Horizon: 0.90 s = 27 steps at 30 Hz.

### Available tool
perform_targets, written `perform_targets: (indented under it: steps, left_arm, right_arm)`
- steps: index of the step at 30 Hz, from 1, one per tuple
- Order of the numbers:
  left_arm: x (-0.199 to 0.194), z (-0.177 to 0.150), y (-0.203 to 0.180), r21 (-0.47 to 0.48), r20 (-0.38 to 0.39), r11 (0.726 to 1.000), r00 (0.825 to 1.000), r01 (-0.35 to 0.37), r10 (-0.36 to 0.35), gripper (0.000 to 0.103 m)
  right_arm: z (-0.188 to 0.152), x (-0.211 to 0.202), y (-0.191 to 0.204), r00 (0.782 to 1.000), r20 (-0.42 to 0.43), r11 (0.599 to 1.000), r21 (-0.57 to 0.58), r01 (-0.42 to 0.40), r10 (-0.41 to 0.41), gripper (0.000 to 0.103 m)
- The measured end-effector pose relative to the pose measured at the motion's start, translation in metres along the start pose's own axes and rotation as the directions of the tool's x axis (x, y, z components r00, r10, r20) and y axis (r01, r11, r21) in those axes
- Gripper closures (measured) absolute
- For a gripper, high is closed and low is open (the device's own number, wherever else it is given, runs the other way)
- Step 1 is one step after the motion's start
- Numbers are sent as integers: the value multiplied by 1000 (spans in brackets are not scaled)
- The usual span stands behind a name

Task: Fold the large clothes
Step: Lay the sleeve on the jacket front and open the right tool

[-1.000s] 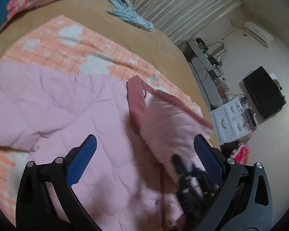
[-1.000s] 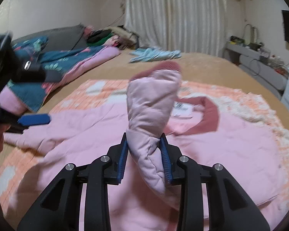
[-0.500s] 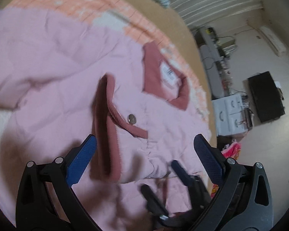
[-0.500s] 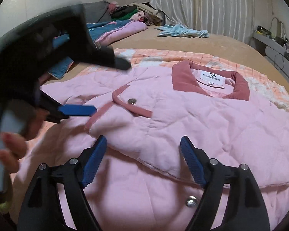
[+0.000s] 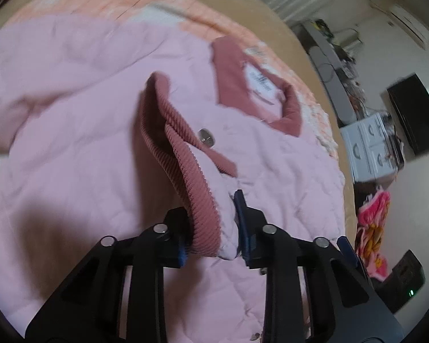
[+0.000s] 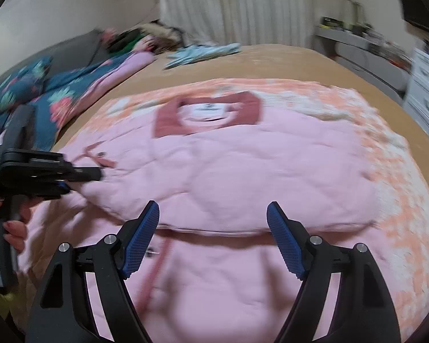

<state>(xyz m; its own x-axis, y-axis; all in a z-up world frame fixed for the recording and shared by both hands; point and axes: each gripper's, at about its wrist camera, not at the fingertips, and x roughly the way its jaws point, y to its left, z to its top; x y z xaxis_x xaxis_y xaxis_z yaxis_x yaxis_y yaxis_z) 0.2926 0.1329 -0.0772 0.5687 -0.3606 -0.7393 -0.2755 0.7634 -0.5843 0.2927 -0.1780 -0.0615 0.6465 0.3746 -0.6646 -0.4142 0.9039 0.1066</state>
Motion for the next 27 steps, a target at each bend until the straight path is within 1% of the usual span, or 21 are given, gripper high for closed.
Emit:
perform_targets:
  steps: [3, 5, 7, 8, 11, 13, 15, 18, 22, 25, 27]
  left_arm:
    - [-19, 18, -24, 73, 60, 997, 998, 13, -17, 89]
    - [-38, 34, -40, 129, 109, 992, 994, 0, -14, 89]
    - [-51, 43, -51, 173, 143, 985, 990, -15, -9, 89]
    - [-57, 49, -58, 207, 164, 978, 986, -34, 0, 89]
    - [-53, 56, -66, 272, 201, 956, 978, -107, 52, 89]
    - [-40, 56, -52, 271, 189, 952, 978, -140, 90, 89]
    - [-23, 52, -35, 258, 163, 950, 977, -178, 139, 89]
    - [2, 40, -5, 226, 111, 950, 974, -217, 196, 89]
    - [14, 26, 15, 228, 88, 943, 970, -243, 228, 88]
    - [19, 22, 23, 220, 73, 946, 971, -239, 228, 87]
    - [20, 20, 24, 221, 73, 946, 971, -239, 228, 87]
  right_arm:
    - [2, -10, -32, 998, 12, 997, 51, 57, -58, 27]
    - [5, -16, -49, 996, 24, 993, 80, 84, -86, 27]
    - [9, -24, -64, 993, 43, 987, 115, 107, -113, 27]
    - [13, -27, -72, 990, 54, 983, 135, 125, -134, 27]
    - [17, -28, -83, 985, 56, 976, 153, 154, -164, 27]
    - [20, -22, -87, 983, 43, 974, 147, 171, -179, 27]
    - [23, -14, -88, 981, 24, 973, 132, 190, -195, 27]
    - [26, -1, -85, 981, 7, 975, 111, 194, -196, 27]
    - [31, 14, -80, 983, -21, 978, 98, 182, -180, 27]
    - [36, 28, -76, 986, -58, 983, 88, 159, -154, 27]
    - [38, 40, -75, 984, -89, 984, 75, 163, -156, 27]
